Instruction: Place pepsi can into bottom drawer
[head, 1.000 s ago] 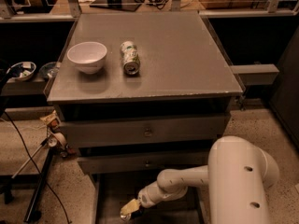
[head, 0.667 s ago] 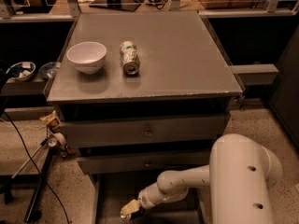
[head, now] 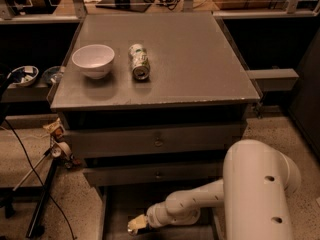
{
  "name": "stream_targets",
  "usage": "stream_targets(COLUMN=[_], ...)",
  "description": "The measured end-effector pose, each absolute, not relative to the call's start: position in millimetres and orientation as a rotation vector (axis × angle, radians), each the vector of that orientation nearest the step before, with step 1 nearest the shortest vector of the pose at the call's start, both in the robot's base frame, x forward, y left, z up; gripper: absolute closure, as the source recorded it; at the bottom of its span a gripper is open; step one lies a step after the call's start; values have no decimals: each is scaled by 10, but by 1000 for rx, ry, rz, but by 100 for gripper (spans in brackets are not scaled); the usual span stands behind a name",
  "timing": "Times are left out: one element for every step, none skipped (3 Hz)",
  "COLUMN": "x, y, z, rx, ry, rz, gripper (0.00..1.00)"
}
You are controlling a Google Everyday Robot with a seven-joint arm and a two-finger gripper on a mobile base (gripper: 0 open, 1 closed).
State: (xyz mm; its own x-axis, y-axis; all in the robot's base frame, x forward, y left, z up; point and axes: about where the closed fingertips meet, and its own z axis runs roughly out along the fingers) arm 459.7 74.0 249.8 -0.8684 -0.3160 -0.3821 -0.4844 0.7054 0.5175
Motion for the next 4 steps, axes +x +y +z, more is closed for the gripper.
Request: stream_targets(x=[4623, 4580, 4575, 4567], y=[735, 935, 947, 867], z=[2483, 2180, 2180, 2061], rx=[-626, -652, -657, -593], ry=[2644, 2718, 2718, 2763], rz=[902, 870, 870, 836], gripper=[100, 100, 100, 100])
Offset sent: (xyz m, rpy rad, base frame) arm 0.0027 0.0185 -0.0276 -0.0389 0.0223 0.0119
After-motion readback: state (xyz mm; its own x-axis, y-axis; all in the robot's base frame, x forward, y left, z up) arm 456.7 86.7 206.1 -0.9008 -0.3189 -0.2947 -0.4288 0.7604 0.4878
